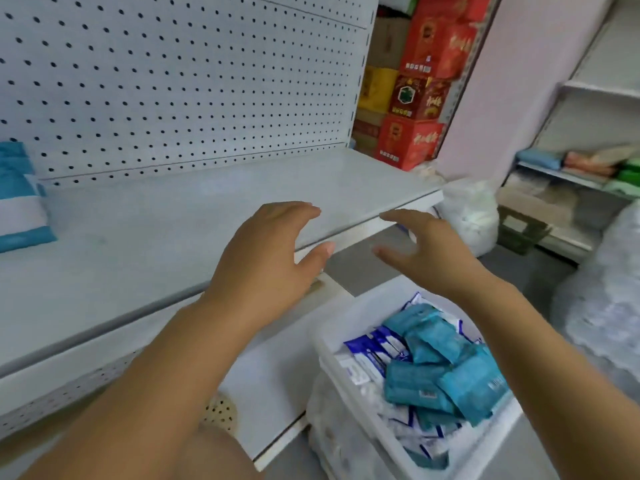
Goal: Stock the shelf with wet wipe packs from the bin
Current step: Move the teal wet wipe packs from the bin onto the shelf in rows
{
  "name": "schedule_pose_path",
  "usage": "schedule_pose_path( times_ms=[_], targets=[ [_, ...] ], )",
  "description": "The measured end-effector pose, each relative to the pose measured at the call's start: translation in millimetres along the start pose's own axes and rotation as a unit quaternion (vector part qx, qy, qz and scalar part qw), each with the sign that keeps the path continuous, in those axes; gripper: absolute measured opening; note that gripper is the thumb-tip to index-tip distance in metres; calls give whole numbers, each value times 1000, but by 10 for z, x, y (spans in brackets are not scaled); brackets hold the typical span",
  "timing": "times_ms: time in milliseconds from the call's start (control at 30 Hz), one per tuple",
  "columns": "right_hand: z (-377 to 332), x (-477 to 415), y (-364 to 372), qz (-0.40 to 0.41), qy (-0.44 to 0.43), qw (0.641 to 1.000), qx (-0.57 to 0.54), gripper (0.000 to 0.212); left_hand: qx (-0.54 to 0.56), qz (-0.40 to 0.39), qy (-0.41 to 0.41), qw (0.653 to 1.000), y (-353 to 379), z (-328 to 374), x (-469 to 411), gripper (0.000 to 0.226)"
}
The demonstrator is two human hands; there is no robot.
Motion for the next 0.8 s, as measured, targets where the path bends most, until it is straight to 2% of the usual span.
schedule_pose_path(
  times_ms=[167, 300, 400, 500, 600, 700, 800],
  targets=[
    [468, 417, -210, -17, 46, 999, 19, 54, 26, -53, 9, 998, 537, 361, 201, 50],
    [831, 660, -201, -53, 89, 993, 48, 56, 29, -107, -15, 994, 867, 351, 462, 52],
    [1173, 825, -129, -123, 127, 983, 58, 46, 28, -154, -45, 987, 1013, 195, 725, 53],
    [1519, 1067, -3, -229, 165, 956, 80, 36, 8, -216, -76, 974, 1102, -15, 941, 56],
    [1812, 1329, 173, -314, 156, 924, 155, 47, -15, -260, -79, 962, 1198, -198, 1070, 60],
    [1990, 1450, 311, -323, 146, 915, 193, 68, -29, -301, -94, 949, 1317, -321, 1198, 66],
    [2062, 1490, 370, -337, 86, 905, 245, 72, -45, -329, -79, 940, 1463, -352, 1283, 68]
  ],
)
Point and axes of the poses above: each hand's wrist, its own x-axis away from the middle knuckle, its own y-axis out of the palm, z = x × y, the point moved 3 cm from there along -x, towards the middle knuckle, and after that the axes turned 15 degrees about z, right-handed, at the moved point
